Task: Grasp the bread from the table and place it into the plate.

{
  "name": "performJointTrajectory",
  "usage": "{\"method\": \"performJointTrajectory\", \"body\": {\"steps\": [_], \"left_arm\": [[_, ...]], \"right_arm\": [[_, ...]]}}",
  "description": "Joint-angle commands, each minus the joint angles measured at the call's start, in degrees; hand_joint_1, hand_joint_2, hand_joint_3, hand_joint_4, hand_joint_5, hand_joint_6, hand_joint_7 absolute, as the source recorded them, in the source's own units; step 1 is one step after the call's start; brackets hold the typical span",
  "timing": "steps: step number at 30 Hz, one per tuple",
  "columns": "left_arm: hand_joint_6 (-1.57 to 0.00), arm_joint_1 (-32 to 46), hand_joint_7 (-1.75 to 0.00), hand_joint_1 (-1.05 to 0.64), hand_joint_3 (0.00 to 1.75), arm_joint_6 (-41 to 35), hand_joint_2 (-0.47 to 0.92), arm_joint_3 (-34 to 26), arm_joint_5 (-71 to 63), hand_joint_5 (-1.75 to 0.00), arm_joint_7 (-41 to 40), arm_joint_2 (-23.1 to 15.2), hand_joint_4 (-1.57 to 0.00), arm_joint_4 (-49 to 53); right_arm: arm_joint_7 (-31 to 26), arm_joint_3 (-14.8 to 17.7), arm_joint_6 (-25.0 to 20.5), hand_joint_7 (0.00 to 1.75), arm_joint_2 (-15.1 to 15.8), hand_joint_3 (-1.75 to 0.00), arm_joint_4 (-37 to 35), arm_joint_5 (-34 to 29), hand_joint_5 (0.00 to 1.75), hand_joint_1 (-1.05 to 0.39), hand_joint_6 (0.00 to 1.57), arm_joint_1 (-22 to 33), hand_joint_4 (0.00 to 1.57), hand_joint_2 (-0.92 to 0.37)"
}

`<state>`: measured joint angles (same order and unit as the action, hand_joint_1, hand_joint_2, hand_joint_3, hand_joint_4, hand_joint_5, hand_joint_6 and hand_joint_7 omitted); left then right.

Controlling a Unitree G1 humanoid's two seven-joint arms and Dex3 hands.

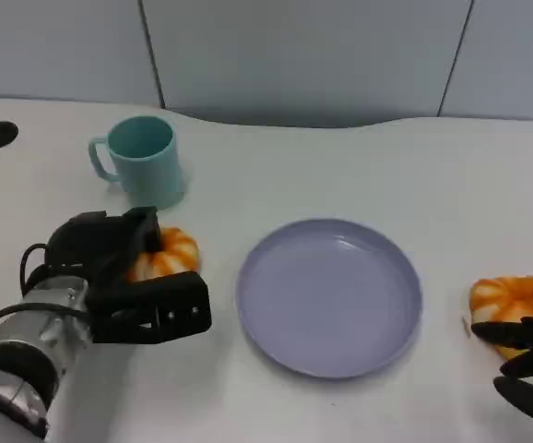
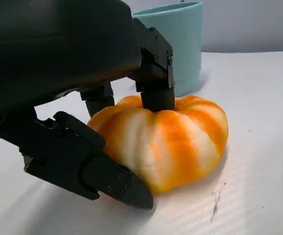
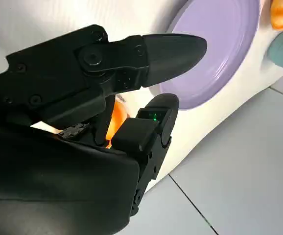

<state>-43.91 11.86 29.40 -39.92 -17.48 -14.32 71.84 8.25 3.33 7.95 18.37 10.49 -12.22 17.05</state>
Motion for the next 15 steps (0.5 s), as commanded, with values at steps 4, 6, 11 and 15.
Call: {"method": "performJointTrajectory", "body": {"steps": [4,6,11,15], "left_arm": [[-0.56,1.8,-1.75,-0.09,0.05,2.4,0.90,0.0,0.9,-1.75,2.2,-0.4,-0.74,0.5],[-0.56,1.6,-1.75,-0.07,0.05,4.8,0.90,-0.3,1.5,-1.75,1.5,-1.3,-0.74,-0.5],[-0.53,0.9,-1.75,-0.10,0.04,8.3,0.89,-4.6,6.5,-1.75,6.2,-4.2,-0.73,-7.4],[-0.55,0.9,-1.75,-0.11,0.02,11.2,0.87,-5.9,7.4,-1.75,9.7,-7.2,-0.76,-14.5]], "right_arm": [[0.2,0.5,-0.2,0.00,0.7,-0.34,0.8,0.0,0.74,-0.24,0.82,0.1,0.61,-0.92],[0.0,0.4,0.0,0.01,0.6,-0.34,0.6,-0.4,0.74,-0.23,0.82,0.1,0.62,-0.92],[-0.2,0.0,-0.2,0.01,0.0,-0.33,0.3,-0.3,0.73,-0.23,0.82,-0.3,0.63,-0.92],[-0.5,-0.4,-0.1,0.01,-0.4,-0.32,-0.5,-0.5,0.74,-0.23,0.83,-0.9,0.64,-0.92]]}}
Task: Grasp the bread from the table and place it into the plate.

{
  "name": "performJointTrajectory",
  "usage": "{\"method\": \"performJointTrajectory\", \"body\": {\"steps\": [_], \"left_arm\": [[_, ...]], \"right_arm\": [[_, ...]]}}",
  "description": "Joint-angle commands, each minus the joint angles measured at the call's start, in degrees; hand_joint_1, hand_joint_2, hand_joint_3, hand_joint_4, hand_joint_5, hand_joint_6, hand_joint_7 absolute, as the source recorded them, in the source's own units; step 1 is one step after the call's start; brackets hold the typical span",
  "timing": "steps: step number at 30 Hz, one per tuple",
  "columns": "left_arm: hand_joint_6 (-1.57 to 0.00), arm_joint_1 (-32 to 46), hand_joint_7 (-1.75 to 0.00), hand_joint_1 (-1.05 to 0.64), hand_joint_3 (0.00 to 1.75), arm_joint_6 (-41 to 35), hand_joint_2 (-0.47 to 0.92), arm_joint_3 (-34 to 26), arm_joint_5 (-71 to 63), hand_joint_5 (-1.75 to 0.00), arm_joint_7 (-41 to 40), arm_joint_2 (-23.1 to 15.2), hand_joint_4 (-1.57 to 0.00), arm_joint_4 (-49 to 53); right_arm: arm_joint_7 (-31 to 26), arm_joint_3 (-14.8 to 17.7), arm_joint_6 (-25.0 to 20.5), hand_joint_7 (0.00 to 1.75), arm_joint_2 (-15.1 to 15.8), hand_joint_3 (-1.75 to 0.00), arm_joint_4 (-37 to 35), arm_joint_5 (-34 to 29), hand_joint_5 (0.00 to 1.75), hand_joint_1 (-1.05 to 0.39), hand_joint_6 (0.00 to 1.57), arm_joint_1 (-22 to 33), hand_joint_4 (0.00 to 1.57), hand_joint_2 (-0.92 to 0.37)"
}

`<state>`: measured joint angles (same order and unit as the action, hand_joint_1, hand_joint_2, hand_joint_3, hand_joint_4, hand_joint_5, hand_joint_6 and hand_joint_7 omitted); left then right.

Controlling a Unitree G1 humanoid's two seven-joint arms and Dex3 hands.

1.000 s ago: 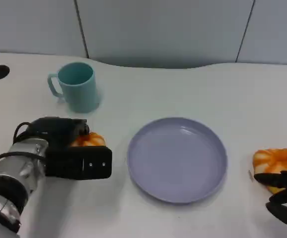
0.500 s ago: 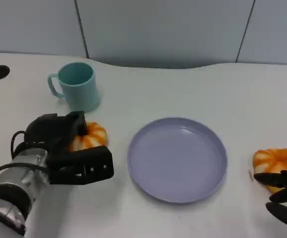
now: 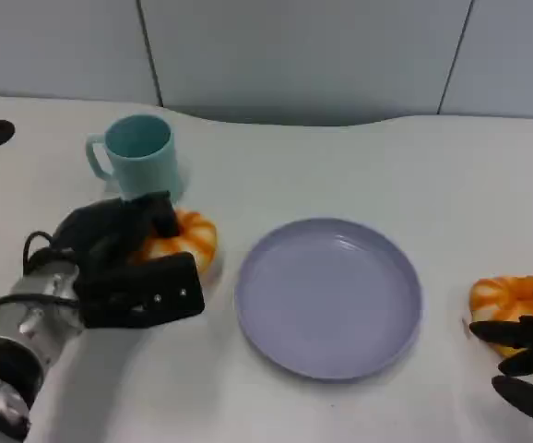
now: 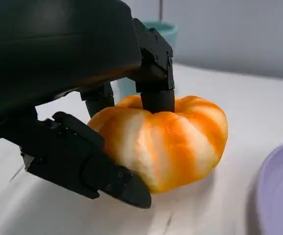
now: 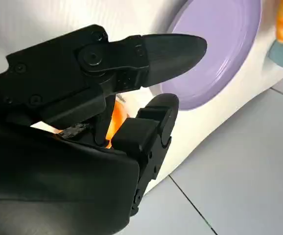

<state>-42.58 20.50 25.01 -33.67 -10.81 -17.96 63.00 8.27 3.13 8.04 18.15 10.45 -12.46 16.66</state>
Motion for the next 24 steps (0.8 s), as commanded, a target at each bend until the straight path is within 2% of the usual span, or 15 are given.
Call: {"method": "performJointTrajectory", "body": {"steps": [1,5,10,15,24], "left_arm": [[-0.56,-0.5,-1.75,-0.10,0.02,2.6,0.87,-1.8,1.4,-1.75,4.1,-3.9,-0.77,-7.3],[-0.57,-0.6,-1.75,-0.08,0.02,3.4,0.87,-2.4,1.4,-1.75,6.7,-4.8,-0.78,-13.4],[-0.52,-1.5,-1.75,-0.07,0.01,6.1,0.86,-2.1,0.7,-1.75,8.8,-5.0,-0.75,-17.8],[-0.56,-3.4,-1.75,-0.08,0.02,11.2,0.88,0.0,1.1,-1.75,13.5,-1.9,-0.78,-18.4],[-0.61,-6.0,-1.75,-0.11,0.01,11.8,0.86,3.3,-1.1,-1.75,16.1,4.2,-0.80,-15.9]], "right_arm": [[-0.7,-0.3,-0.2,0.01,-0.3,-0.32,-0.6,-0.3,0.74,-0.24,0.83,-0.7,0.65,-0.92],[-1.0,-0.8,-0.5,0.01,-0.9,-0.31,-0.8,-0.9,0.77,-0.24,0.83,-1.1,0.67,-0.92],[-0.9,-1.2,-3.0,0.01,-1.2,-0.31,0.2,-1.5,0.77,-0.24,0.83,-1.2,0.65,-0.92],[-1.1,-1.6,-4.2,0.00,-1.4,-0.32,0.9,-2.2,0.74,-0.23,0.82,-1.3,0.63,-0.92],[-0.7,-1.9,-4.8,0.00,-1.3,-0.32,1.2,-2.2,0.72,-0.23,0.82,-1.0,0.65,-0.92]]}}
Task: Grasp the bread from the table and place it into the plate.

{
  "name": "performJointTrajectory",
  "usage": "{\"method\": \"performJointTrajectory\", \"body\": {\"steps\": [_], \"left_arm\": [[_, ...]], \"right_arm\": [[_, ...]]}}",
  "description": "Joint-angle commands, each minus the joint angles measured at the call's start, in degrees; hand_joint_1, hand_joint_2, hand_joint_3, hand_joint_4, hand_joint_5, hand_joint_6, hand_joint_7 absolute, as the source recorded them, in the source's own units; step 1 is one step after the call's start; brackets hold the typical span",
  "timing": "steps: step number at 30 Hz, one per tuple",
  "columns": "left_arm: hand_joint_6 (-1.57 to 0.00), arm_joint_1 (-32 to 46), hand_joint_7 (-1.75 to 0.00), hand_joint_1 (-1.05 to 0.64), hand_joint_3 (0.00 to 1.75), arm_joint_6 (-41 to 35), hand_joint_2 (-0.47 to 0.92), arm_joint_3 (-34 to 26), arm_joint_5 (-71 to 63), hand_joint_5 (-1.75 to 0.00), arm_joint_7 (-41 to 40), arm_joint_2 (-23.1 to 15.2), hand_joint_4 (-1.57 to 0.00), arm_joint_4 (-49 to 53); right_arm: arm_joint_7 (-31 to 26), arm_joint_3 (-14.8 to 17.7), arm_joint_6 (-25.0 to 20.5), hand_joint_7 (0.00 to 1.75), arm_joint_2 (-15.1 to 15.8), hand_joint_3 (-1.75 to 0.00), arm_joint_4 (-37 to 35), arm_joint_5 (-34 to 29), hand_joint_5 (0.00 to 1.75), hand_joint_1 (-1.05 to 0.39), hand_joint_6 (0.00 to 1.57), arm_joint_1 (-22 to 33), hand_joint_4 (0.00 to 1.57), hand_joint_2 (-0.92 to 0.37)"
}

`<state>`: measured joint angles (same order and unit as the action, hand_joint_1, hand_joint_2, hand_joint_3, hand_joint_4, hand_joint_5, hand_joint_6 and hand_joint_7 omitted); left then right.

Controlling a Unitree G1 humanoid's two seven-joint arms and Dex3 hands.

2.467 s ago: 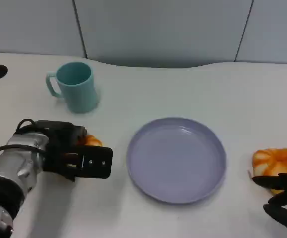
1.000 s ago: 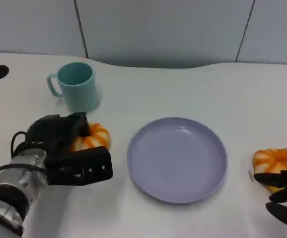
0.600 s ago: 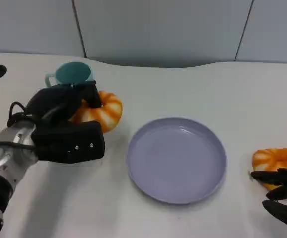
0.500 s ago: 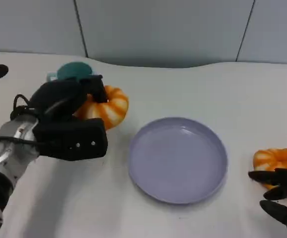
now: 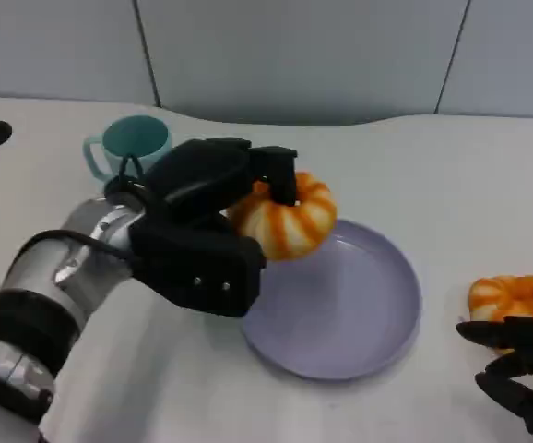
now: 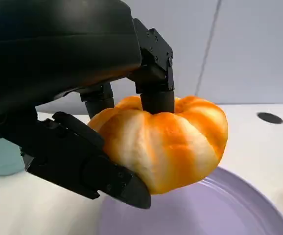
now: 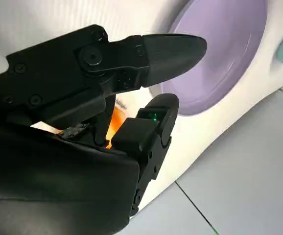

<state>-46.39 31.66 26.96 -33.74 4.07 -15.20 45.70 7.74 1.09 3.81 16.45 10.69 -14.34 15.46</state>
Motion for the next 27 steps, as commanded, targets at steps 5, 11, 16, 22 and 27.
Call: {"method": "performJointTrajectory", "body": {"steps": [5,11,16,22,27], "left_arm": [[-0.59,-3.6,-1.75,-0.12,0.02,0.5,0.88,2.6,-1.4,-1.75,2.3,3.1,-0.80,3.5],[-0.53,-4.6,-1.75,-0.11,0.02,0.0,0.88,4.4,-2.1,-1.75,5.1,4.2,-0.75,4.7],[-0.37,-6.4,-1.56,-0.27,0.01,-0.7,0.86,5.2,0.2,-1.55,17.6,4.0,-0.48,5.0],[-0.44,-8.1,-0.57,-0.55,0.00,-0.2,0.82,4.7,2.2,-1.04,27.0,3.1,-0.08,4.8],[-0.40,-8.9,-0.09,-0.67,0.00,0.1,0.80,4.8,2.0,-0.54,29.0,2.7,-0.04,4.0]], "right_arm": [[-0.3,0.0,-0.7,0.00,0.4,-0.33,1.1,-0.3,0.72,-0.24,0.82,0.3,0.65,-0.92],[-0.3,-0.2,-1.0,0.00,0.2,-0.33,1.4,-0.4,0.72,-0.24,0.81,0.5,0.66,-0.92],[-0.1,-0.4,-2.6,0.00,-0.1,-0.33,2.4,-0.4,0.72,-0.24,0.81,0.8,0.65,-0.92],[-0.2,-0.5,-2.6,0.00,0.0,-0.33,2.2,-0.3,0.73,-0.25,0.81,0.6,0.65,-0.92],[-0.2,-0.6,-2.7,0.00,0.0,-0.34,2.0,-0.2,0.74,-0.25,0.81,0.4,0.64,-0.92]]}}
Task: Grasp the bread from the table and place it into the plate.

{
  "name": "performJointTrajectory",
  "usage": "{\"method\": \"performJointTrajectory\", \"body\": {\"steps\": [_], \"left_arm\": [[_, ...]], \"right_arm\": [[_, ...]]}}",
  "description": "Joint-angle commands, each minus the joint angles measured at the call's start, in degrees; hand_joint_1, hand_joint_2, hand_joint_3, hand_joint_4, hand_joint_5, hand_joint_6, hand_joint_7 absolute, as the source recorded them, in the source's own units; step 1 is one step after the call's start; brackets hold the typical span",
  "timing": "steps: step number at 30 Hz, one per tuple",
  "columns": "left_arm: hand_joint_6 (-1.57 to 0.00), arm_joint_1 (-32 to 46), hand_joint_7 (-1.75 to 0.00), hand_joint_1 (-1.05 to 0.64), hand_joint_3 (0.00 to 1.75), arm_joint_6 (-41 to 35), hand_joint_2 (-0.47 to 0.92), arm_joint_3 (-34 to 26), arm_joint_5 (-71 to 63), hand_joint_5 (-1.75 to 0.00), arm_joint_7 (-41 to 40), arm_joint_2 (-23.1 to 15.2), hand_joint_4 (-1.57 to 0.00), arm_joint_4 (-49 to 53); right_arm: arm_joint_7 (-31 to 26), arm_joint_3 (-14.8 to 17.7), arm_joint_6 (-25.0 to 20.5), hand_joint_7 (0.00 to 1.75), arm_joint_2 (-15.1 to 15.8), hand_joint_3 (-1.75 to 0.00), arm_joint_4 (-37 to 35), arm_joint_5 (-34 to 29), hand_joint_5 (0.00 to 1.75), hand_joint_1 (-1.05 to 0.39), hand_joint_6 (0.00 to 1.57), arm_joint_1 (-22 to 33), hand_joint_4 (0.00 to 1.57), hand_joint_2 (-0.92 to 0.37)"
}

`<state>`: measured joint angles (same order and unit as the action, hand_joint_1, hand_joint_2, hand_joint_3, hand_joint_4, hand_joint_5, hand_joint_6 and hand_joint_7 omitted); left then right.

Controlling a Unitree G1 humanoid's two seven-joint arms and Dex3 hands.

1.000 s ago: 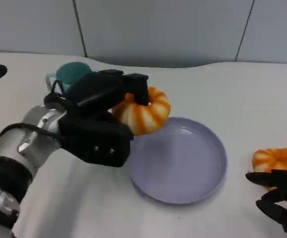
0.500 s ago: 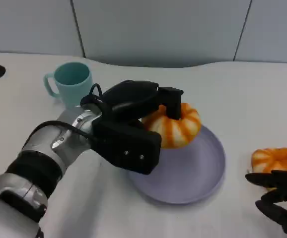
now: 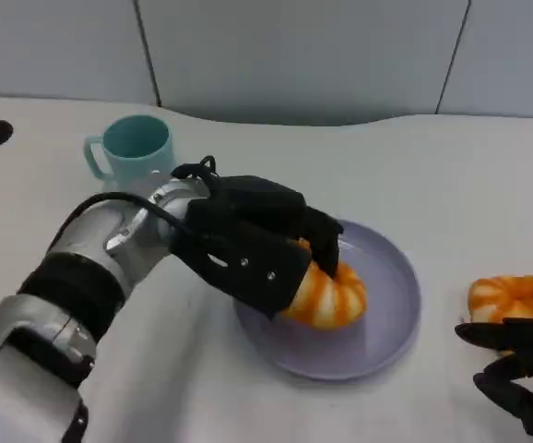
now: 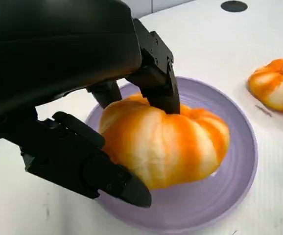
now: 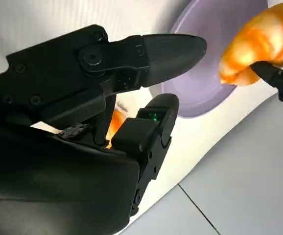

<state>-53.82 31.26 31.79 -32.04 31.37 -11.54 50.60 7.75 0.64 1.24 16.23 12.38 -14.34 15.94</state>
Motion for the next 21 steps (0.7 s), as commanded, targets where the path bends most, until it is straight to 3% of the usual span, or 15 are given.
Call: {"method": "performJointTrajectory", "body": {"steps": [1,3,5,13,21], "left_arm": [[-0.32,-1.6,-0.05,-0.73,0.00,0.6,0.80,0.1,0.3,-0.43,2.2,-1.1,-0.02,-1.2],[-0.17,-2.0,-0.02,-0.84,0.01,0.7,0.82,0.1,0.5,-0.14,3.4,-1.3,0.00,-1.6],[-0.12,-2.1,-0.02,-0.89,0.01,0.3,0.82,-0.1,0.9,-0.04,4.7,-1.4,0.00,-2.0],[-0.05,-1.9,0.00,-0.96,0.01,-2.7,0.84,-1.0,2.4,0.00,9.4,-1.7,0.00,-5.3],[-0.09,2.7,-0.02,-0.83,0.00,-4.5,0.83,-8.2,9.4,0.00,10.0,-8.0,0.00,-15.2]], "right_arm": [[-0.1,-0.1,-0.2,0.00,0.2,-0.34,0.4,-0.2,0.74,-0.25,0.81,-0.1,0.64,-0.92],[-0.1,-0.2,-0.3,0.00,0.3,-0.35,0.5,-0.2,0.74,-0.25,0.81,-0.1,0.64,-0.92],[0.0,-0.1,-0.4,0.00,0.2,-0.35,0.5,0.1,0.75,-0.26,0.81,-0.1,0.64,-0.92],[-0.1,0.0,0.5,0.00,0.3,-0.34,0.0,0.4,0.77,-0.25,0.81,-0.3,0.64,-0.92],[-0.4,-0.1,0.4,0.00,0.3,-0.34,0.3,-0.3,0.77,-0.26,0.81,-0.1,0.63,-0.92]]}}
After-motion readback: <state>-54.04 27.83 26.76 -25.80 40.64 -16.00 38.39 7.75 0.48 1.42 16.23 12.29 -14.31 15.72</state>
